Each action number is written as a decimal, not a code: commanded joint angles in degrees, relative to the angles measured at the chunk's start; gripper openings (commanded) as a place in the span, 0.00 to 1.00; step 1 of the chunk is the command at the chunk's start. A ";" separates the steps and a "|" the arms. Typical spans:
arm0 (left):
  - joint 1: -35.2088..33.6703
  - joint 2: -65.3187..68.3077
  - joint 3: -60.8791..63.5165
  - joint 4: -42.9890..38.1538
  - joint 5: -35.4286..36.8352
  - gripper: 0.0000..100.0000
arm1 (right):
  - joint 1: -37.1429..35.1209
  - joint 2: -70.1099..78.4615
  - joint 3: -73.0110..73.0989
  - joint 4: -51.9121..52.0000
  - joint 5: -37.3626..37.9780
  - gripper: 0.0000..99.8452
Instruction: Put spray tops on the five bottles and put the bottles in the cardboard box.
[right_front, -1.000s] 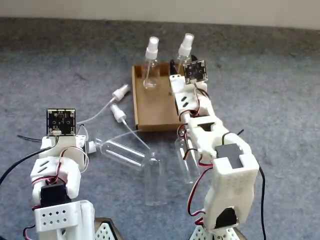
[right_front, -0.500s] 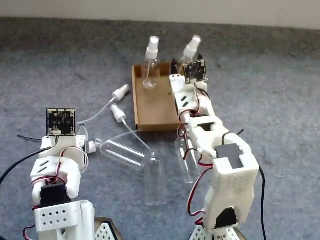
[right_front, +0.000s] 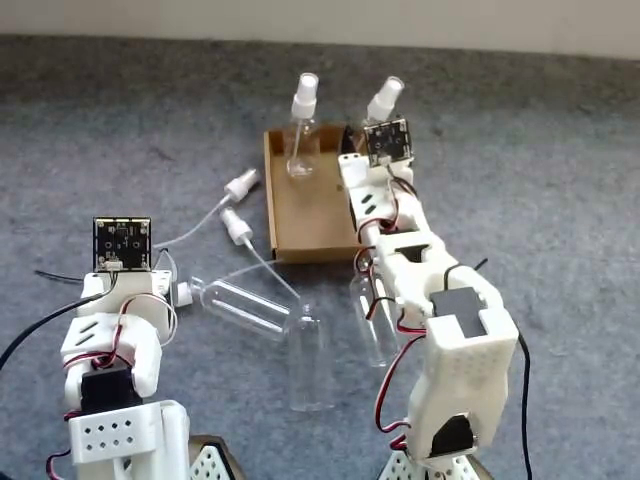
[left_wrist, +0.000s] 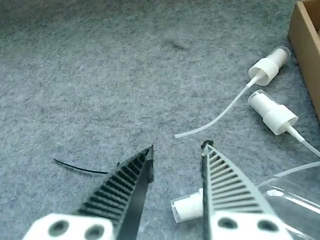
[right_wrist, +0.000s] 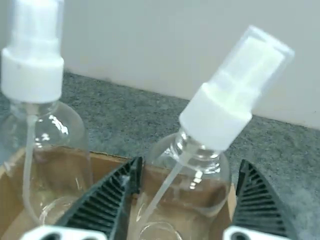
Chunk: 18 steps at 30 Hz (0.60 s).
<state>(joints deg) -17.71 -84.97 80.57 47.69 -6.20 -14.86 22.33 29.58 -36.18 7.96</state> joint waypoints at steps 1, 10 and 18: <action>1.54 -0.57 -0.22 -1.23 0.53 0.16 | 0.48 -1.71 -4.53 0.84 0.53 0.24; 1.54 -0.57 -0.13 -1.23 0.53 0.16 | 0.57 -1.71 -9.10 6.37 0.53 0.24; 1.54 -0.57 -0.13 -1.23 0.53 0.16 | 0.57 -1.89 -9.10 6.37 5.54 0.24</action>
<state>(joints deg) -17.71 -84.97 80.57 47.69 -6.20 -14.86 22.33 23.96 -30.02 11.91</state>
